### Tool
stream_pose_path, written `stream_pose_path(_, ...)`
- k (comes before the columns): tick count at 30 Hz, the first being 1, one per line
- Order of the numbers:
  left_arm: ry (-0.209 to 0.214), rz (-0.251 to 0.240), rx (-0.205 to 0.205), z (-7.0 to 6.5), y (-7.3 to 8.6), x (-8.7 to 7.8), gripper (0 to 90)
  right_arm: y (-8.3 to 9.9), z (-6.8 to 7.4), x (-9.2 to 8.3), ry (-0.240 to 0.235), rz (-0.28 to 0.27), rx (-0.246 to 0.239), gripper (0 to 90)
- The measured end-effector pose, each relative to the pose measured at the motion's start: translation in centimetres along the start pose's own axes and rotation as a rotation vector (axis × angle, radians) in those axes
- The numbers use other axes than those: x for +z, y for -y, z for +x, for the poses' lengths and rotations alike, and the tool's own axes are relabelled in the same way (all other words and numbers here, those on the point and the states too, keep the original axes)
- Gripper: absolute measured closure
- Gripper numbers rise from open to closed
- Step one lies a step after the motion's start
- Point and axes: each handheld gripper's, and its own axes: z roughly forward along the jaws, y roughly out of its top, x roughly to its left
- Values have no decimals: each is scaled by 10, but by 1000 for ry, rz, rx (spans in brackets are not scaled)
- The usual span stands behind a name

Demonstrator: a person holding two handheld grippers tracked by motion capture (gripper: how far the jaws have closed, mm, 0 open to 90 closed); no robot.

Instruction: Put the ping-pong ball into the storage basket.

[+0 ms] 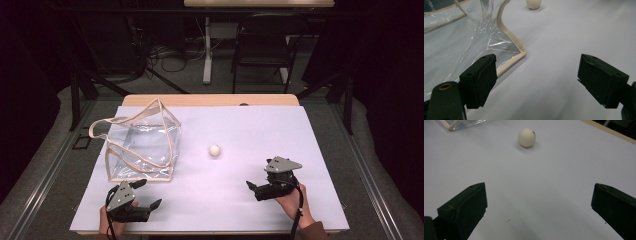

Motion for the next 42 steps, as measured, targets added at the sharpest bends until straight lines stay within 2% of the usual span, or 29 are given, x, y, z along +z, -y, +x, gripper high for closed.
stream_pose_path(15,-1,-3,4,0,0,-1,160,-24,-3,17,-21,-3,-3,0)
stream_pose_path(36,-1,-3,2,2,0,-1,160,-48,-9,45,-41,37,-17,0)
stream_pose_path(42,0,-4,1,1,0,-1,160,-56,-10,51,-46,35,-16,0)
